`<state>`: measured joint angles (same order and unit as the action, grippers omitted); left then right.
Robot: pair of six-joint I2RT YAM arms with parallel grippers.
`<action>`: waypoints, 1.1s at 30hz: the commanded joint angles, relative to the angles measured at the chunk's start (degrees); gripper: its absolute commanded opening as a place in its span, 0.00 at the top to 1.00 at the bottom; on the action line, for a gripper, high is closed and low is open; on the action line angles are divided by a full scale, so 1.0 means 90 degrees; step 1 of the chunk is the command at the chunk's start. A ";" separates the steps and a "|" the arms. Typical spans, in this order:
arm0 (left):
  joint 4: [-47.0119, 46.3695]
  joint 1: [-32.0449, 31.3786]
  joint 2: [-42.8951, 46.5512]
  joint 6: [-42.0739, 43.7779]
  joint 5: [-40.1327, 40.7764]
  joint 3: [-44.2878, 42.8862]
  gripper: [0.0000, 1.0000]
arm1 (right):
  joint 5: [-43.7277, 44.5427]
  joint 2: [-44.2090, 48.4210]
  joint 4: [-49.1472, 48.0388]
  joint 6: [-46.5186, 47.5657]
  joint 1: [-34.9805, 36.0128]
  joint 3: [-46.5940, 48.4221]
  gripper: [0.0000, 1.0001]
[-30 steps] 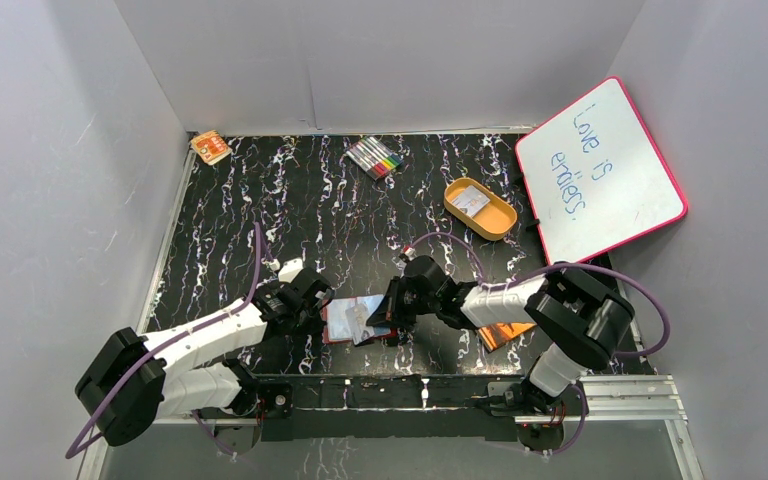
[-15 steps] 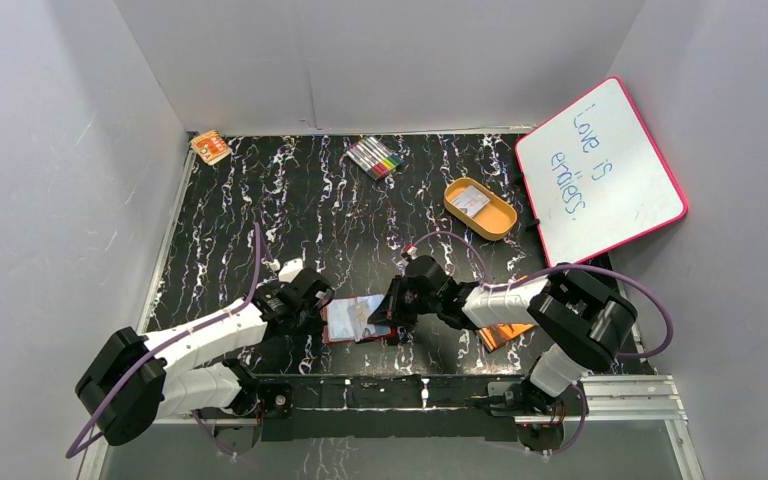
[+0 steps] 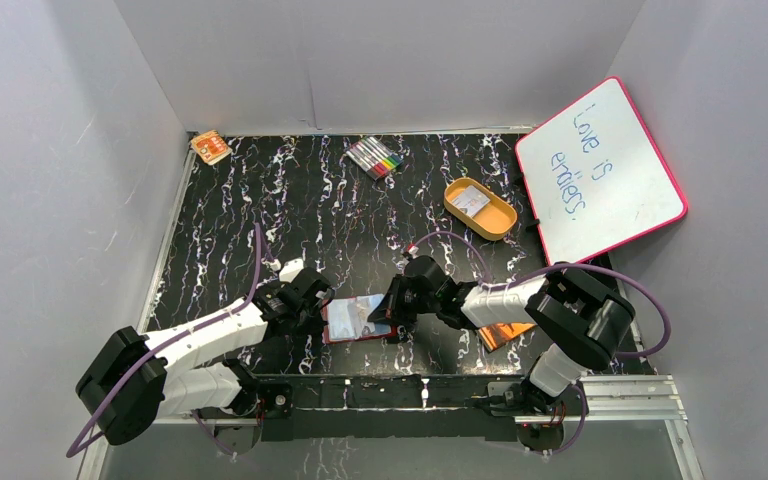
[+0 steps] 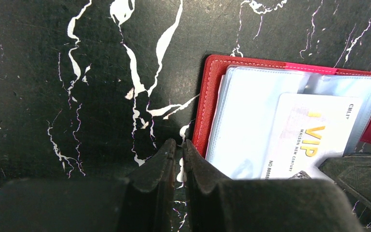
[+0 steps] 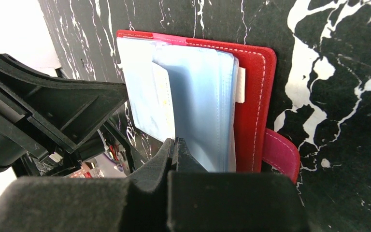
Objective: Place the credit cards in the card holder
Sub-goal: Insert the credit card into the card holder.
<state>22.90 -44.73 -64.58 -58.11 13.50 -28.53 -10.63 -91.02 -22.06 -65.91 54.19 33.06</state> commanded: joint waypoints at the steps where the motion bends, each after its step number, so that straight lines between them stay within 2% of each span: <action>1: 0.0286 -0.0001 -0.0193 -0.0041 -0.0240 0.0298 0.91 | 0.0393 -0.0057 0.0212 0.0028 -0.0001 0.0164 1.00; 33: -0.0049 -0.0001 -0.0275 -0.0090 -0.0523 0.0393 0.93 | 0.0182 -0.0527 0.0075 -0.0197 0.0029 0.0357 1.00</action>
<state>19.92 -44.73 -64.84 -58.50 11.49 -27.83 -9.32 -93.86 -22.90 -67.90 54.02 35.16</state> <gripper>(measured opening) 0.072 0.011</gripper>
